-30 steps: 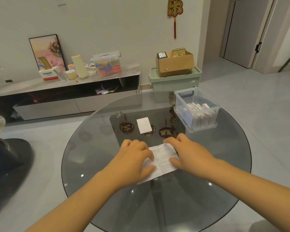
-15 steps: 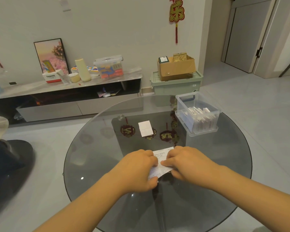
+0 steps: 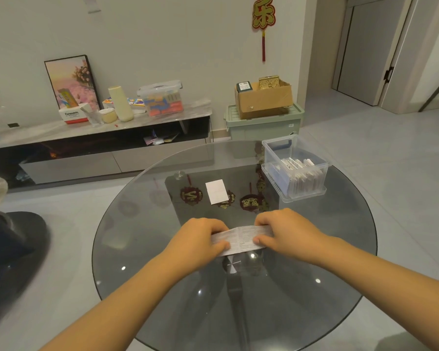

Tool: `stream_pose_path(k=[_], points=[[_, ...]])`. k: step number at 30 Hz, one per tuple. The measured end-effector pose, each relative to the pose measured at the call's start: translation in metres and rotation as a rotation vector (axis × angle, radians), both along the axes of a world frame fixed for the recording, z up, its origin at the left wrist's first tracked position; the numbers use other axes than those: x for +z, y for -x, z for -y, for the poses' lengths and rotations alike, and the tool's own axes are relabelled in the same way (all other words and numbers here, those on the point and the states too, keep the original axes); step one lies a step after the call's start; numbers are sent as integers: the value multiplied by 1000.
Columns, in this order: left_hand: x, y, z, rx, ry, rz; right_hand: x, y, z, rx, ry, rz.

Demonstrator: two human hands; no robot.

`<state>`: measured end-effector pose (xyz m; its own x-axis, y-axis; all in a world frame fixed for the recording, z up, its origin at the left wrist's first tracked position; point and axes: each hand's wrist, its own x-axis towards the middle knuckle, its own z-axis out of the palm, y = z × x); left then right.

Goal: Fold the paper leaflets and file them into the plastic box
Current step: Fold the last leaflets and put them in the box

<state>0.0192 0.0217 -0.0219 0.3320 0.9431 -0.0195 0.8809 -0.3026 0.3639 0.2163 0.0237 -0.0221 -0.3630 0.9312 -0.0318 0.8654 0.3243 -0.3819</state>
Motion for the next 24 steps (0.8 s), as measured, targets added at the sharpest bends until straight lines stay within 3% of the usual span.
stream_pose_path(k=[5, 11, 14, 18, 24], points=[[-9, 5, -7, 2, 36, -15, -8, -1, -6, -68, 40, -6], [-6, 10, -7, -45, 26, -28, -6, 8, 5, 201, -326, 115], [-5, 6, -3, -72, 48, -44, -4, 15, 16, 233, -194, 170], [3, -2, 6, -128, 158, 80, -3, 7, 11, 258, -121, 304], [5, 6, 5, -256, 244, -11, -2, -3, 10, 308, 96, 302]])
